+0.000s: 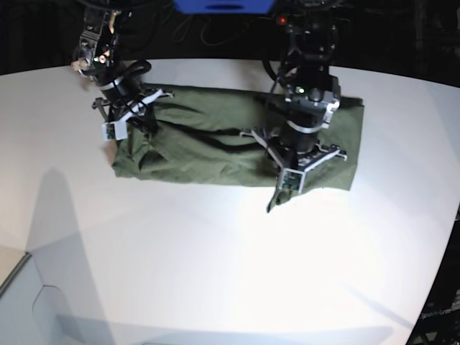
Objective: Layout the t-shirt on the table in an organized manner, then fold the t-shirt properly
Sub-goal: 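Move the left gripper inward and grasp the shirt's middle for a side fold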
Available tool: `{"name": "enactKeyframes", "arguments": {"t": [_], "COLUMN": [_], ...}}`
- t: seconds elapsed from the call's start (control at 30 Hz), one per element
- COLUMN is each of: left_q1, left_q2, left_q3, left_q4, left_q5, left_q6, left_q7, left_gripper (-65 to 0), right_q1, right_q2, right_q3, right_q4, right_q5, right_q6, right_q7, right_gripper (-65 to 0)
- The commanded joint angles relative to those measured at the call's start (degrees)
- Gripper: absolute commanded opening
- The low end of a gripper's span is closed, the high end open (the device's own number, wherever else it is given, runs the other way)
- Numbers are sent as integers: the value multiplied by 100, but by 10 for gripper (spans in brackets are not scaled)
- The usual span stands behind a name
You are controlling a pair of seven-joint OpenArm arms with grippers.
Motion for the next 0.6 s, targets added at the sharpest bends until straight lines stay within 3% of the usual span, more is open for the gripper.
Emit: {"name": "enactKeyframes", "arguments": {"t": [0.0,0.07,0.33,0.57], "left_q1": [-132,-123,-105,-96], "left_q2": [44,44,-104,-429], "left_q3": [234,560,1465,1483], "left_q4": [62,45,10,-316], "left_q5": [-20,-20,-20,-46], "left_q6": [159,423,968,994], "left_q7": [-198,-198,-198,-189], "left_gripper": [-649,-649,-649,-649], "right_q1": [4,4,4,12], "right_q2": [2,2,2,2], "right_q3": [-6,-6,-6,-6], "right_q4": [72,72,81,90], "right_q5": [12,12,12,12], "right_q6": [42,42,42,42], "right_q7": [13,13,13,13], "right_gripper": [-650,-650,-650,-650]}}
